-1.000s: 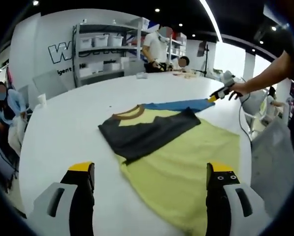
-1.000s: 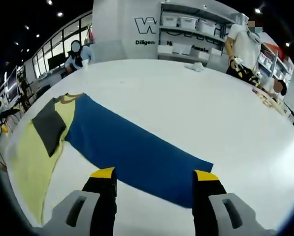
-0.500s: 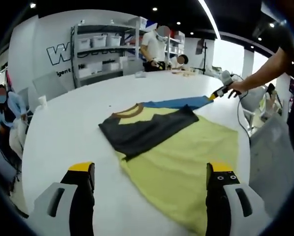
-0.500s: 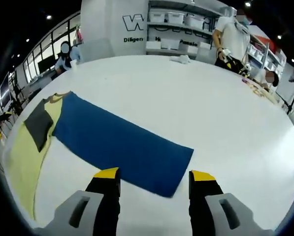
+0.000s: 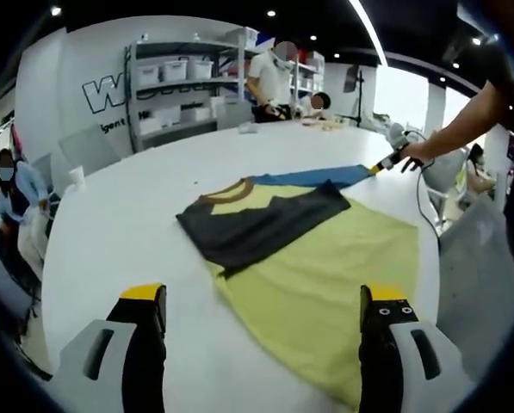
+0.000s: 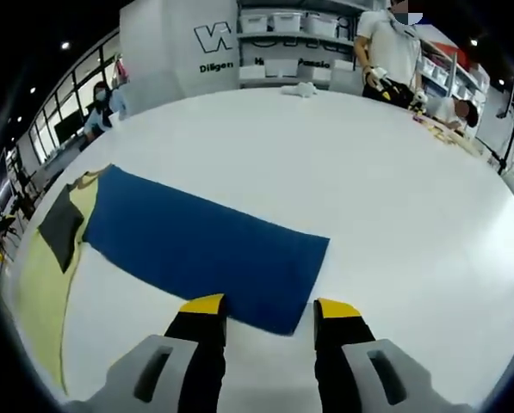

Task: Fold the garment on the visible template until the final outline fits inside the template.

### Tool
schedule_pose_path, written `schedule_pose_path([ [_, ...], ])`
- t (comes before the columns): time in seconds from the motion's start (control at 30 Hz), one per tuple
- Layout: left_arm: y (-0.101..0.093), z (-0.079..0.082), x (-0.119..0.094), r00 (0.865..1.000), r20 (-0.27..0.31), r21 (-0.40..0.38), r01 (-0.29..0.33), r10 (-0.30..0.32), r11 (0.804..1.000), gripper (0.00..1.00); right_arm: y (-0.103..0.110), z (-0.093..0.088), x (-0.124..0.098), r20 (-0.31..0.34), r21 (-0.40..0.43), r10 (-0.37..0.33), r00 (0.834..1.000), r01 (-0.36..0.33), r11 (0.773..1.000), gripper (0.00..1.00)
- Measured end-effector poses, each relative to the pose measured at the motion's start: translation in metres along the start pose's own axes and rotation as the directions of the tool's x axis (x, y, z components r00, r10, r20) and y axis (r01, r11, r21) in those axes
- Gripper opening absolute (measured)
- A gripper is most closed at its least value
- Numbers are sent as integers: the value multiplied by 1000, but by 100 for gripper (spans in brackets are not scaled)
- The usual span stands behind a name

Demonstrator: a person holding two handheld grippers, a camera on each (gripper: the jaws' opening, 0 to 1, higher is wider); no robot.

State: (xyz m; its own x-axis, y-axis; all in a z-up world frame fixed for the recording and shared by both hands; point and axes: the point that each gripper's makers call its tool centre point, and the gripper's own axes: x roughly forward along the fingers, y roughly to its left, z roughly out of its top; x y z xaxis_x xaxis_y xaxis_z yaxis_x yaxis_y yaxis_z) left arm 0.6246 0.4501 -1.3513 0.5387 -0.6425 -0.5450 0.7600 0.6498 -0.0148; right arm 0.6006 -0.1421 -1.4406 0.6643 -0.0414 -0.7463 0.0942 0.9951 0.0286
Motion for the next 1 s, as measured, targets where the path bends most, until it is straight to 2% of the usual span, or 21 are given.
schedule_pose_path([
  [0.27, 0, 0, 0, 1000, -3, 2, -2, 2, 1000, 97, 0, 3, 3, 3, 10, -15, 1000, 15, 1000, 29],
  [0.43, -1, -1, 0, 1000, -5, 4, -1, 1, 1000, 97, -5, 1, 2, -10, -34, -35, 999, 35, 999, 15],
  [0.57, -1, -2, 0, 1000, -8, 8, 1, -1, 1000, 97, -6, 0, 2, -24, -32, -35, 999, 34, 999, 9],
  [0.67, -1, -3, 0, 1000, -11, 9, 0, 0, 1000, 96, -9, -1, 2, -38, -48, -40, 998, 38, 998, 0],
  [1.0, 1, -5, -2, 1000, -13, 5, -8, 8, 1000, 96, -9, 5, 1, -45, -95, -46, 998, 41, 995, 0],
])
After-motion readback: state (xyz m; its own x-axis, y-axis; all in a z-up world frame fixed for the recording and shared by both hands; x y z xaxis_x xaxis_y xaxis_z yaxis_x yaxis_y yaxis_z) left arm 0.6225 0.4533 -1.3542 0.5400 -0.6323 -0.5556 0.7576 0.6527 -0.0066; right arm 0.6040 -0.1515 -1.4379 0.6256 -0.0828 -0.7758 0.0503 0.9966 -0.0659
